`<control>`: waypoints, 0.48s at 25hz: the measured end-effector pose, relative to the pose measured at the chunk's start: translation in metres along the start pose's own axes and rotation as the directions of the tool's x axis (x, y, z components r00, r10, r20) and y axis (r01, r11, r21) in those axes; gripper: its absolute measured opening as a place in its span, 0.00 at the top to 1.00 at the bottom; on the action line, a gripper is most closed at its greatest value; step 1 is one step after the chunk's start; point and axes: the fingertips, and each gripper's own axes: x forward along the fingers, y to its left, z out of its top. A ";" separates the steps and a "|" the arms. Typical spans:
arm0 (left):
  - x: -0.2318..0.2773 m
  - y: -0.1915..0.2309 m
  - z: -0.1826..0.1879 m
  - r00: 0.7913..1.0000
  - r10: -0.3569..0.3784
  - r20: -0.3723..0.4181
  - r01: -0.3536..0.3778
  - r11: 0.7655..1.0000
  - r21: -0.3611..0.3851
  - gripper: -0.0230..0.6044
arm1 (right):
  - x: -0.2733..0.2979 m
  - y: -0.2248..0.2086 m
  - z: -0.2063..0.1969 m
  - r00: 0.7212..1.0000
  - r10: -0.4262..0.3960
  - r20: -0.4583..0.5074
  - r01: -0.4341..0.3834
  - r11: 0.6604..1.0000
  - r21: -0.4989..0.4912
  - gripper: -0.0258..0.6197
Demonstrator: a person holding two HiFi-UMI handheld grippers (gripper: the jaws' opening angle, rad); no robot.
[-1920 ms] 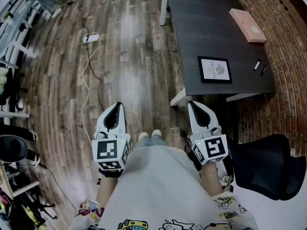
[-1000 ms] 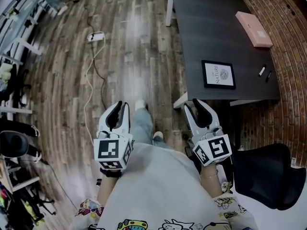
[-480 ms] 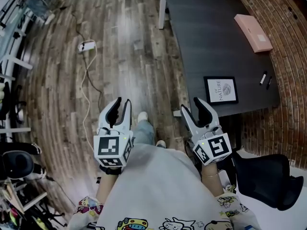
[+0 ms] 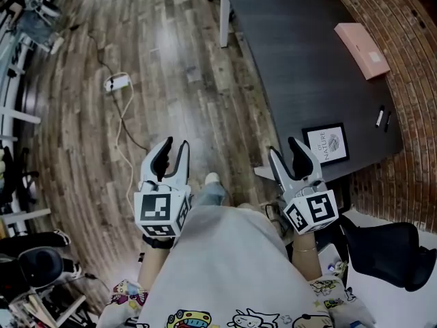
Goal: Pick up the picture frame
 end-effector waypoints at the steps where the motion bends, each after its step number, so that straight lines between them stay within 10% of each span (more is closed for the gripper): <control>1: 0.003 0.005 0.000 1.000 -0.007 -0.002 0.007 1.000 0.001 0.76 | 0.003 0.000 -0.001 1.000 -0.015 0.001 0.015 1.000 0.003 0.63; 12: 0.038 0.025 -0.010 0.996 -0.067 -0.059 0.066 0.998 -0.012 0.73 | 0.008 -0.030 -0.007 0.986 -0.162 -0.041 0.164 0.985 0.045 0.59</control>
